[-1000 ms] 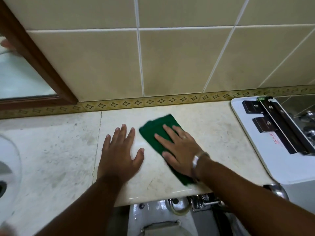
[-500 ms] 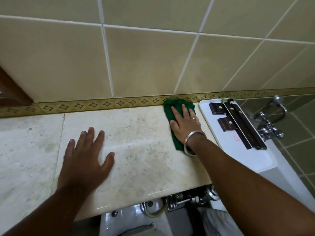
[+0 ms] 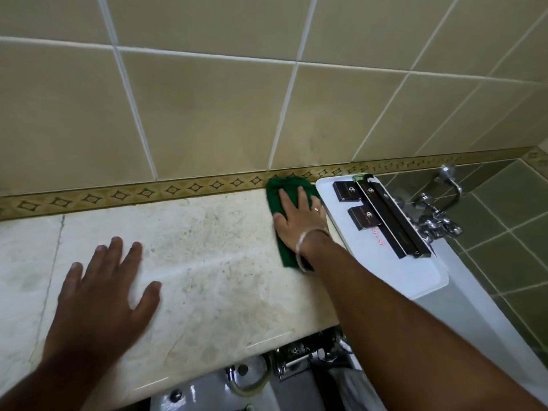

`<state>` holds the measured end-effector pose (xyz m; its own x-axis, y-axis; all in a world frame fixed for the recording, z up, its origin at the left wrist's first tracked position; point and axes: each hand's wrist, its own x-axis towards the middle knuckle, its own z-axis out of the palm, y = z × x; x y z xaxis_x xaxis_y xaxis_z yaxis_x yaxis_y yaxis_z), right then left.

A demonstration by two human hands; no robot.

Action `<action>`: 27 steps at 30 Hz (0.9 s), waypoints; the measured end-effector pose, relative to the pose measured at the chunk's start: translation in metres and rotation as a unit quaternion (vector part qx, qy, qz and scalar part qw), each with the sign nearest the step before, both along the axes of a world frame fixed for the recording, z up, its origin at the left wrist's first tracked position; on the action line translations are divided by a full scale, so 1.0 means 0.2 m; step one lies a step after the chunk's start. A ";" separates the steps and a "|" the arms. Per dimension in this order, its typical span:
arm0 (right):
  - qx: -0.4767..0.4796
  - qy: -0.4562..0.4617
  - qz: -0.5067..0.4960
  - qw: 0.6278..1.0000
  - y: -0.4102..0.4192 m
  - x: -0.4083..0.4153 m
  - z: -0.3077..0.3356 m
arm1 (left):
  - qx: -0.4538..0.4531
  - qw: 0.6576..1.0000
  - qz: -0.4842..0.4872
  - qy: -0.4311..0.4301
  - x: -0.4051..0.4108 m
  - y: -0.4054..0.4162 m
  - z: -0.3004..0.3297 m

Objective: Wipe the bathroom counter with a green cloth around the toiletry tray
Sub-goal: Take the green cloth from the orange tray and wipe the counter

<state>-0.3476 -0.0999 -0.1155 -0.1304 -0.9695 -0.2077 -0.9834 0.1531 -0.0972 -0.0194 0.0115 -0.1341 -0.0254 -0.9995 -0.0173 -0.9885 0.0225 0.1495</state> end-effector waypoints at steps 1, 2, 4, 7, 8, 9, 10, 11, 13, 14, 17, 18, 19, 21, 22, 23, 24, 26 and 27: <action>0.002 -0.001 0.002 1.000 -0.02 0.02 0.01 | -0.001 1.000 -0.001 -0.002 0.01 -0.01 -0.01; -0.001 -0.005 0.012 1.000 0.01 0.02 0.02 | -0.002 1.000 -0.003 -0.002 0.01 -0.01 -0.01; -0.018 -0.028 0.057 0.998 0.23 0.01 0.00 | 0.000 1.000 -0.003 -0.006 0.01 -0.01 -0.02; -0.068 -0.051 0.101 0.991 0.74 -0.03 -0.04 | 0.000 1.000 0.002 -0.004 0.00 0.00 0.00; -0.068 -0.051 0.096 0.992 0.84 -0.05 -0.05 | 0.001 1.000 0.002 -0.005 -0.01 0.00 0.01; -0.053 -0.051 0.090 0.993 0.88 -0.07 -0.05 | 0.003 1.000 0.000 -0.003 -0.01 -0.01 0.01; -0.031 -0.047 0.083 0.995 0.86 -0.09 -0.04 | 0.006 1.000 0.000 -0.002 -0.02 0.00 0.02; -0.020 -0.039 0.075 0.996 0.80 -0.10 -0.04 | 0.009 1.000 -0.002 -0.001 -0.02 0.01 0.03; -0.014 -0.012 0.046 0.999 0.58 -0.10 -0.02 | 0.010 1.000 -0.004 0.000 -0.03 0.01 0.03; -0.005 -0.006 0.024 1.000 0.44 -0.08 0.00 | 0.008 1.000 -0.002 0.003 -0.03 0.02 0.03; 0.035 0.007 -0.023 0.999 0.08 0.01 0.07 | 0.001 1.000 0.001 0.013 -0.03 0.00 0.04; 0.042 0.027 0.000 0.999 0.06 0.07 0.08 | 0.002 1.000 -0.002 0.015 -0.04 -0.01 0.05; 0.037 0.037 0.054 0.997 0.09 0.14 0.07 | 0.004 1.000 -0.002 0.017 -0.04 -0.01 0.05; 0.009 0.001 0.212 0.977 0.34 0.25 0.02 | 0.011 1.000 -0.001 0.020 -0.05 0.01 0.06; -0.008 -0.020 0.279 0.960 0.52 0.26 0.01 | 0.013 1.000 0.001 0.024 -0.05 0.02 0.07; -0.029 -0.047 0.317 0.947 0.68 0.24 0.00 | 0.014 1.000 0.003 0.025 -0.05 0.03 0.08; -0.035 -0.059 0.320 0.945 0.79 0.18 0.00 | 0.016 1.000 0.004 0.024 -0.05 0.03 0.09; -0.034 -0.038 0.262 0.964 0.79 0.00 -0.01 | 0.023 1.000 0.005 0.019 -0.04 0.03 0.10; -0.035 -0.022 0.210 0.977 0.72 -0.08 -0.01 | 0.025 1.000 0.005 0.018 -0.04 0.03 0.10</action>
